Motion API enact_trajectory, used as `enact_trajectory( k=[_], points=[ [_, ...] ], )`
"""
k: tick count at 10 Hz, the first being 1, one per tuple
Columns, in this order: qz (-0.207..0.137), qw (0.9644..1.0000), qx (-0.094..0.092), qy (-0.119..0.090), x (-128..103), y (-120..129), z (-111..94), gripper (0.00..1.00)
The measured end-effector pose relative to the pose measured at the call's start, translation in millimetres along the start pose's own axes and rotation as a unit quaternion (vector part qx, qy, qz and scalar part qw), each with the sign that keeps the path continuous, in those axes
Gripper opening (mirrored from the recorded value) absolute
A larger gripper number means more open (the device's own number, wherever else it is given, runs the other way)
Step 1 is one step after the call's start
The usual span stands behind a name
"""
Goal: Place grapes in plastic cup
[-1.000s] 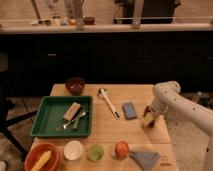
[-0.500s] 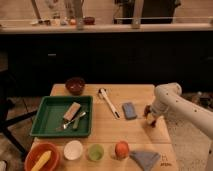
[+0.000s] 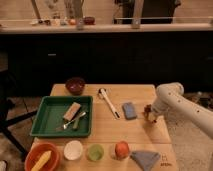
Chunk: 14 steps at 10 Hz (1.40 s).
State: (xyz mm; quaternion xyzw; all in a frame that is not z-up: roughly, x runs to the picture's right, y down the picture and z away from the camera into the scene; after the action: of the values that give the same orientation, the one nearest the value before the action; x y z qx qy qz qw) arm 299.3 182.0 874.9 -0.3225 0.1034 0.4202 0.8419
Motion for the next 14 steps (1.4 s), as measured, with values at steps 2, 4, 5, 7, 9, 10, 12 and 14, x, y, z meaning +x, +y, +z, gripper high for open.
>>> enact_trajectory(
  k=[2, 4, 5, 7, 9, 10, 12, 14],
  points=[
    [-0.005, 0.9999, 0.002, -0.014, -1, -3, -10, 0.0],
    [-0.01, 0.9994, 0.001, -0.032, 2, -7, -23, 0.0],
    [-0.014, 0.999, -0.001, -0.044, 3, -10, -32, 0.0],
    [-0.041, 0.9967, -0.011, -0.069, 2, -8, -46, 0.0],
    [-0.109, 0.9888, -0.024, -0.098, -2, 0, -71, 0.0],
    [-0.149, 0.9821, -0.031, -0.112, -3, 8, -86, 0.0],
    [-0.213, 0.9679, -0.043, -0.126, -7, 25, -104, 0.0],
    [-0.283, 0.9483, -0.054, -0.134, -14, 50, -120, 0.0]
  ],
)
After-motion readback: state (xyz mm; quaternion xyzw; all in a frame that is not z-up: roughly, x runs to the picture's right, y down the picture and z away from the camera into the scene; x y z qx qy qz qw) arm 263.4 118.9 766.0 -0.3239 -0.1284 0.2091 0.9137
